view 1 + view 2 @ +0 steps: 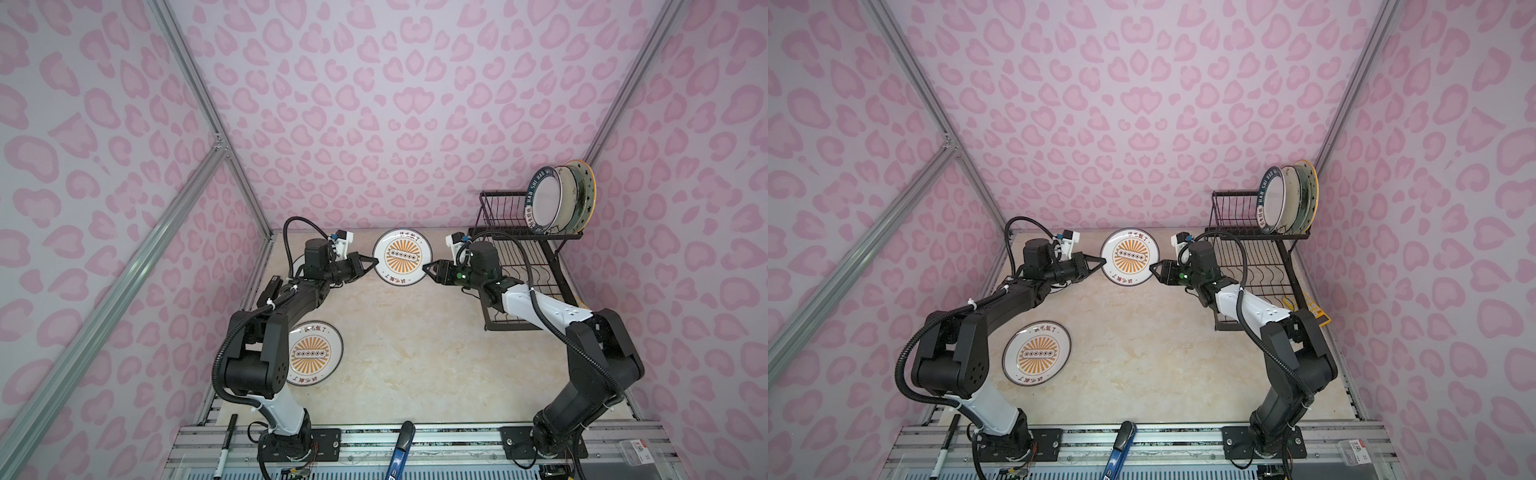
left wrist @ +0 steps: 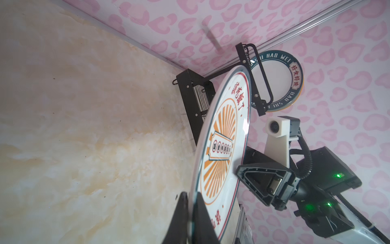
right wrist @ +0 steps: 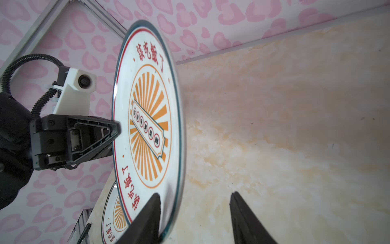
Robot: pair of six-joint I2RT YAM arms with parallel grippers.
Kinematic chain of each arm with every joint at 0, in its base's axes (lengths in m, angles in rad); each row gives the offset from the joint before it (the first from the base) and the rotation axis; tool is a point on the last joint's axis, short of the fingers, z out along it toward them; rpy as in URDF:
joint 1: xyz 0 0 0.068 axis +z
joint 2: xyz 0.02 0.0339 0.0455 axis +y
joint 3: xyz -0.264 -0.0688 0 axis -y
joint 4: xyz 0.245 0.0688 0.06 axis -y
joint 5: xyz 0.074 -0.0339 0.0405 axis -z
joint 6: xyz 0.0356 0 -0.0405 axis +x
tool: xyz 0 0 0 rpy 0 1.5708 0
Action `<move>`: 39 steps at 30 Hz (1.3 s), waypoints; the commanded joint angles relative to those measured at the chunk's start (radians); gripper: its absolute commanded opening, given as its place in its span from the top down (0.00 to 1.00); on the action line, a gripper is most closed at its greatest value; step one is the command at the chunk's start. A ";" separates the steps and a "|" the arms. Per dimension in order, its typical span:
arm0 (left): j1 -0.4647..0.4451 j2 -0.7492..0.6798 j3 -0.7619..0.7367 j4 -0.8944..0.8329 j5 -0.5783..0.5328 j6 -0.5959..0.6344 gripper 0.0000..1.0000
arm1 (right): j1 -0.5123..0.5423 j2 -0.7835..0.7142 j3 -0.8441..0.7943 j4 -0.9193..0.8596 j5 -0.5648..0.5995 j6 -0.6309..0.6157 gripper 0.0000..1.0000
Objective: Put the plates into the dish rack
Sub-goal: 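Grip the sunburst plate with the right gripper and tilt it up with both grippers, then release the left gripper and carry the sunburst plate to the rack with the right gripper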
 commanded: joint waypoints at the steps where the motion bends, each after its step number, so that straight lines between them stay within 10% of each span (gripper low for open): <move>1: -0.005 -0.018 0.000 0.065 0.037 0.013 0.97 | 0.008 0.009 0.015 0.036 -0.027 0.006 0.50; 17: -0.026 -0.015 0.017 0.024 0.030 0.038 0.97 | 0.017 0.014 0.027 0.148 -0.116 0.089 1.00; 22: -0.028 -0.011 0.019 0.041 0.061 0.028 0.95 | 0.017 0.008 0.028 0.159 -0.120 0.097 1.00; 31: -0.027 0.010 0.002 0.183 0.127 -0.059 0.58 | 0.001 -0.023 0.036 0.129 -0.095 0.064 1.00; 39: -0.028 -0.046 0.003 0.097 0.077 0.006 0.54 | -0.044 -0.099 0.094 0.035 -0.068 -0.012 1.00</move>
